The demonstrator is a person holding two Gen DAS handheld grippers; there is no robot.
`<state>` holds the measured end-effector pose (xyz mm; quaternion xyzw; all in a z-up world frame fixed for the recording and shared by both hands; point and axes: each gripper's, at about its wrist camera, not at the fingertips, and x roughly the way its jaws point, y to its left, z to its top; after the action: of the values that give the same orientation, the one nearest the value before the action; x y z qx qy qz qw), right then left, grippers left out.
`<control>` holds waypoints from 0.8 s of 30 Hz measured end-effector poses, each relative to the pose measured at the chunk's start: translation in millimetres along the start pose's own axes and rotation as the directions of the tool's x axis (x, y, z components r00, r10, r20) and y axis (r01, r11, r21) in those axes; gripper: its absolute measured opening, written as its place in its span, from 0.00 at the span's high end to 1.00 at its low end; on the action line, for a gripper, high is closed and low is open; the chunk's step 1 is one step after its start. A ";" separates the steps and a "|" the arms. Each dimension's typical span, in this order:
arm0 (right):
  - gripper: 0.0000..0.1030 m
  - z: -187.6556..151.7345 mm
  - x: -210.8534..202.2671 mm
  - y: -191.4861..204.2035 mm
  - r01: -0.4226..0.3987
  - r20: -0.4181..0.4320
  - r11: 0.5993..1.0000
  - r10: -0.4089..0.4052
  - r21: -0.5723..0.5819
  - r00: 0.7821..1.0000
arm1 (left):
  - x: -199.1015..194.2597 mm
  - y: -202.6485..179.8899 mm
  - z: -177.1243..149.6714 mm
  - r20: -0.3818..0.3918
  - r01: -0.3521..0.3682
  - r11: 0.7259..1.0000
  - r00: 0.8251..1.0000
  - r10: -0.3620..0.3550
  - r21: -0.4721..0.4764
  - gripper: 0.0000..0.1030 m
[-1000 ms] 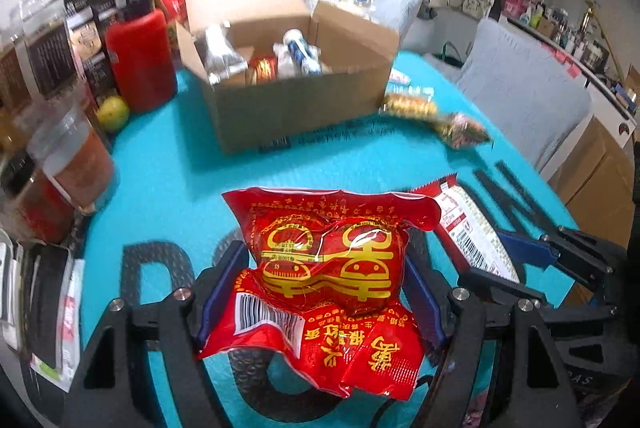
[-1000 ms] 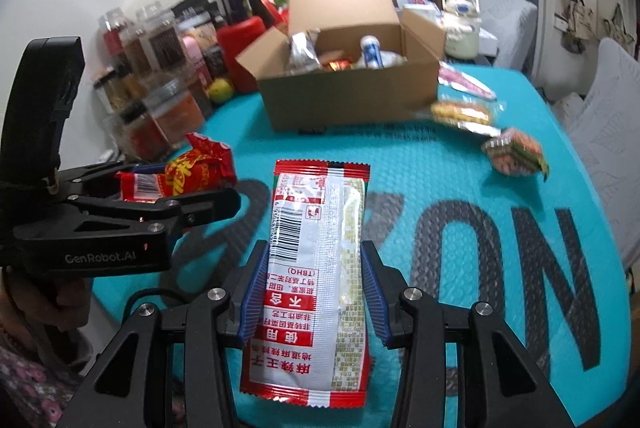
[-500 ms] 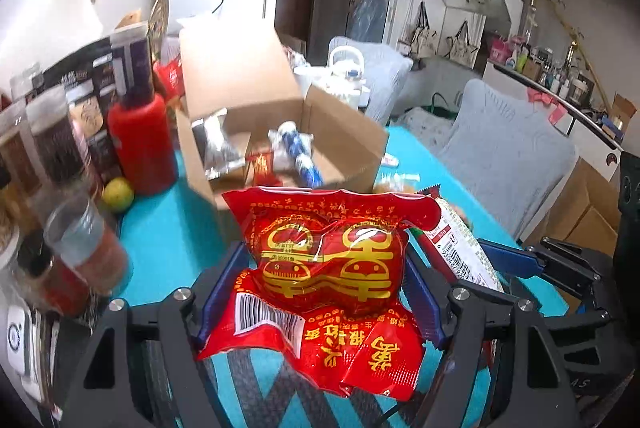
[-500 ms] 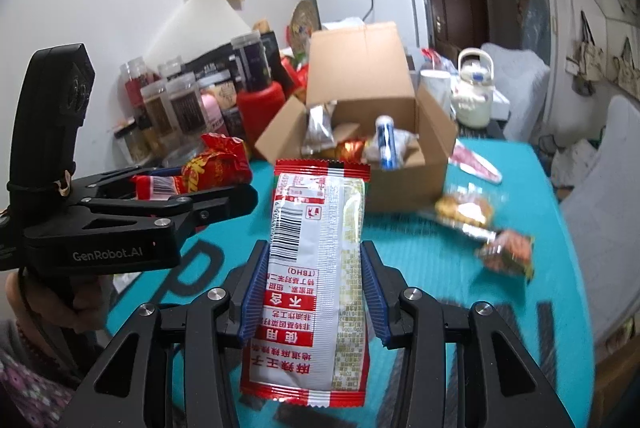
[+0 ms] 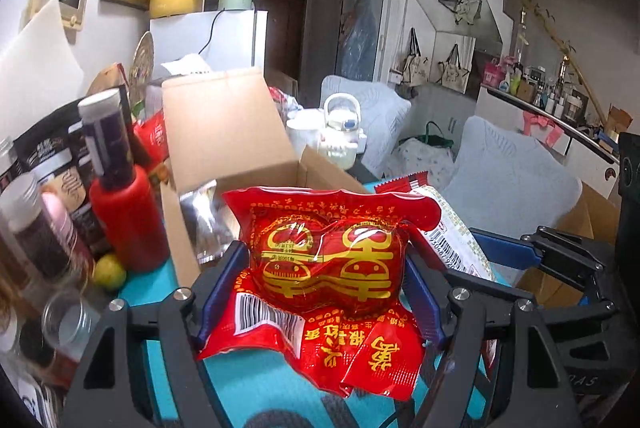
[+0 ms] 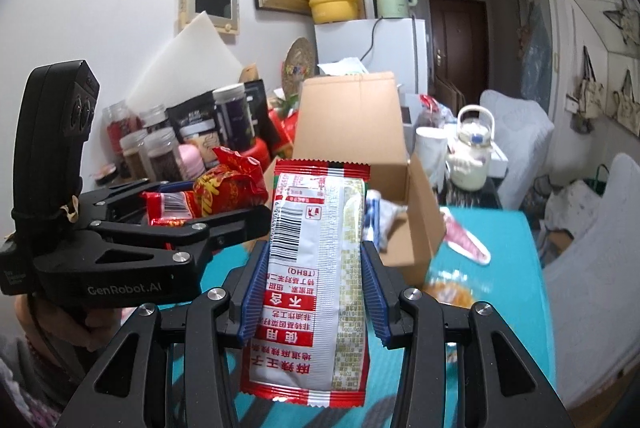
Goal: Organize snacks
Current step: 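Lift the red candy bag and strip packet over the box with both tools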
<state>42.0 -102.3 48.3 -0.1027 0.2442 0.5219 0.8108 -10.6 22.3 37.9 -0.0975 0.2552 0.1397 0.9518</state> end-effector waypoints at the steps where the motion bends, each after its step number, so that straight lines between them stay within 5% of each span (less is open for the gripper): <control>1: 0.57 5.6 5.0 -2.5 0.001 0.003 1.000 -0.001 -0.004 1.000 | 4.0 1.7 3.9 0.006 0.001 1.000 1.000 -0.001 -0.002 0.27; 24: 0.57 81.9 143.2 -58.8 -0.076 0.017 0.997 0.076 -0.004 0.997 | 114.1 67.5 76.4 0.027 -0.114 0.984 0.993 0.119 -0.139 0.27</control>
<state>166.4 20.7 41.4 -0.0902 0.2400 0.5535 0.7924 97.9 130.2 36.7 -0.1452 0.2332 0.2139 0.9374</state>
